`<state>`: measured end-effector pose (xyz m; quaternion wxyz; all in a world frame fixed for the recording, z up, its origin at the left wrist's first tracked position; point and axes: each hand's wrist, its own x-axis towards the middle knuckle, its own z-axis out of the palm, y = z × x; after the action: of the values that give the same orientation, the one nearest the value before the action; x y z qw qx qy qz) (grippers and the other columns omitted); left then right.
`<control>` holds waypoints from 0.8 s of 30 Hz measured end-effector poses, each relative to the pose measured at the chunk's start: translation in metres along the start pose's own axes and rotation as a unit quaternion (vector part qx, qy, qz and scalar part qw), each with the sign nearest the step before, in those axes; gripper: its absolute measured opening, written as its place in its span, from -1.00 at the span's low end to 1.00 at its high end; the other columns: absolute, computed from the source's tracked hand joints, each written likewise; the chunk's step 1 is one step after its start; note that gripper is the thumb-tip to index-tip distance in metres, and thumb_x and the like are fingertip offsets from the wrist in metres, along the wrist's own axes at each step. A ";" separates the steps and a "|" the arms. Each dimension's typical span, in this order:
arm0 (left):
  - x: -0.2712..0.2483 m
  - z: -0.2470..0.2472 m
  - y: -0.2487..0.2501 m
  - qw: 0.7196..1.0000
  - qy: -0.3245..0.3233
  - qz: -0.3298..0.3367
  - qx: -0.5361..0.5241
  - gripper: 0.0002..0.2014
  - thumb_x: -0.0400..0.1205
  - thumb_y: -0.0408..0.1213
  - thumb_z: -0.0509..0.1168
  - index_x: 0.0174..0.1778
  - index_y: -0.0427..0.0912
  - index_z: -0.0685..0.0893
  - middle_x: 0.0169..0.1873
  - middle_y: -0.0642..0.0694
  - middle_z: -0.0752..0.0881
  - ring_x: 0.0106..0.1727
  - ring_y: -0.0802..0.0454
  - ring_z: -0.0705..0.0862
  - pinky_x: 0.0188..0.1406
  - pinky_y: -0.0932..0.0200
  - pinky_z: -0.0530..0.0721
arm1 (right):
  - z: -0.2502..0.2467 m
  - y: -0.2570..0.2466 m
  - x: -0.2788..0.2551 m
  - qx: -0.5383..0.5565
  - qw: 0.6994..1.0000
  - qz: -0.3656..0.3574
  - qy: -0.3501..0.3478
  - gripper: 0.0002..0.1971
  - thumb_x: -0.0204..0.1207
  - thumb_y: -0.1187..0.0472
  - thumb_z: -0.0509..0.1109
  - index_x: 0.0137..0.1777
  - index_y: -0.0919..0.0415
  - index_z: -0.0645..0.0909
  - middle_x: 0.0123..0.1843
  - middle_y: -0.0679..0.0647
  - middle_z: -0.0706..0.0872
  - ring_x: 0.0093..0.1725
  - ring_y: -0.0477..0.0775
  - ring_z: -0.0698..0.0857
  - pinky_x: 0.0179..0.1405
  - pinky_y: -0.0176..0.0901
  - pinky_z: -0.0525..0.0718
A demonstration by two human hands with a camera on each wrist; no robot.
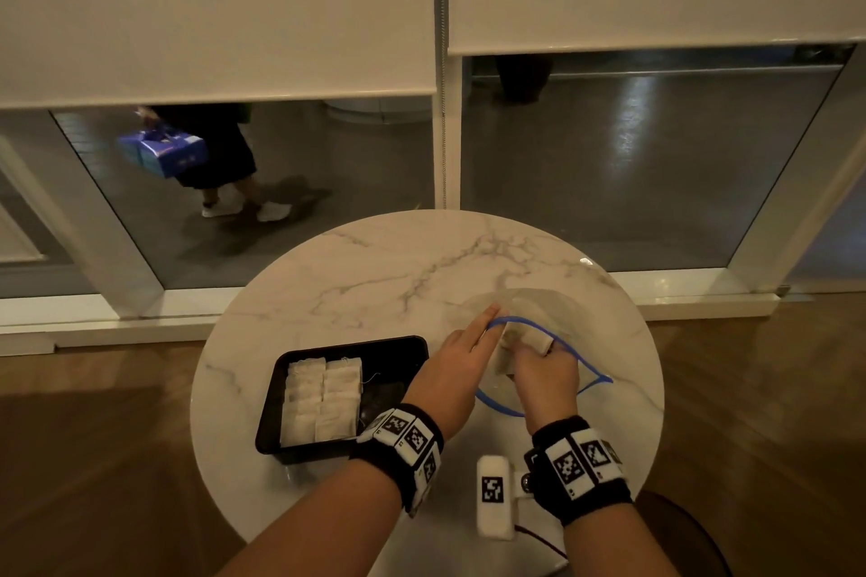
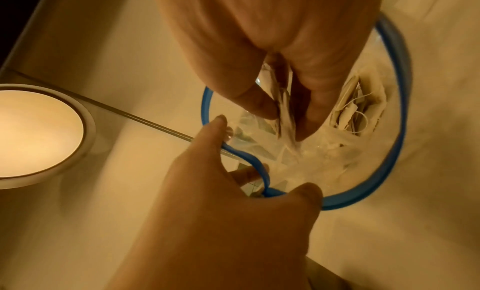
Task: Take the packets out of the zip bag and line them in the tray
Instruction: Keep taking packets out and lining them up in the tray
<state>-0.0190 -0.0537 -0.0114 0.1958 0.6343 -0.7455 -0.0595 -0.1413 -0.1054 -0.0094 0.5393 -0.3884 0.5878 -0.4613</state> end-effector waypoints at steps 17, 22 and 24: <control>-0.027 -0.016 0.008 0.995 -0.051 -0.010 0.086 -0.48 0.60 0.01 0.32 0.50 0.35 0.44 0.73 0.07 0.18 0.73 -0.15 0.12 0.58 -0.58 0.10 | -0.051 0.000 -0.019 -0.016 0.974 0.054 -0.218 -0.70 0.48 0.54 0.36 0.15 0.30 0.73 -0.01 0.22 0.86 0.03 0.24 0.84 -0.15 0.07 0.81; -0.046 -0.013 0.003 0.993 0.054 0.060 0.090 -0.73 0.59 0.08 0.23 0.14 0.33 0.75 0.54 -0.01 0.56 0.54 -0.19 0.53 0.47 -0.46 0.45 | -0.060 -0.006 -0.021 -0.011 0.954 0.095 -0.284 -0.75 0.52 0.51 0.39 0.17 0.38 0.73 0.05 0.30 0.85 0.07 0.29 0.84 0.00 0.11 0.78; -0.051 -0.015 0.001 0.992 0.079 0.088 0.039 -0.75 0.59 0.00 0.30 0.12 0.22 0.80 0.45 -0.02 0.65 0.46 -0.11 0.61 0.37 -0.27 0.63 | -0.060 -0.007 -0.024 0.007 0.942 0.120 -0.313 -0.75 0.54 0.51 0.38 0.20 0.41 0.71 0.09 0.33 0.84 0.11 0.31 0.83 0.05 0.10 0.77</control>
<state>-0.0089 -0.0020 -0.0085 0.2334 0.5763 -0.7823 0.0376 -0.1982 -0.0772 0.0030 0.7502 -0.4355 0.4286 -0.2528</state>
